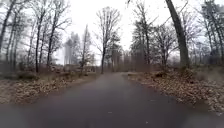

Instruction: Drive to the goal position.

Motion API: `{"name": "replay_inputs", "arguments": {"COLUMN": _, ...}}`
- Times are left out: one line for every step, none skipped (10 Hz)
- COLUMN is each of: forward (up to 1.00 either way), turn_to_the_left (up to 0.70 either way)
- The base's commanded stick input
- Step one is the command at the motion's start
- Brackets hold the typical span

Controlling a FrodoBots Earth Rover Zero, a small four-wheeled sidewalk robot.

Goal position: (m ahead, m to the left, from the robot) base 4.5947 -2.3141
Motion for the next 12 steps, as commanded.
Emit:
{"name": "replay_inputs", "arguments": {"forward": 1.00, "turn_to_the_left": 0.40}}
{"name": "replay_inputs", "arguments": {"forward": 1.00, "turn_to_the_left": 0.40}}
{"name": "replay_inputs", "arguments": {"forward": 1.00, "turn_to_the_left": 0.20}}
{"name": "replay_inputs", "arguments": {"forward": 1.00, "turn_to_the_left": 0.00}}
{"name": "replay_inputs", "arguments": {"forward": 1.00, "turn_to_the_left": 0.00}}
{"name": "replay_inputs", "arguments": {"forward": 1.00, "turn_to_the_left": 0.00}}
{"name": "replay_inputs", "arguments": {"forward": 1.00, "turn_to_the_left": 0.00}}
{"name": "replay_inputs", "arguments": {"forward": 1.00, "turn_to_the_left": 0.00}}
{"name": "replay_inputs", "arguments": {"forward": 1.00, "turn_to_the_left": 0.00}}
{"name": "replay_inputs", "arguments": {"forward": 1.00, "turn_to_the_left": 0.00}}
{"name": "replay_inputs", "arguments": {"forward": 1.00, "turn_to_the_left": 0.00}}
{"name": "replay_inputs", "arguments": {"forward": 1.00, "turn_to_the_left": 0.00}}
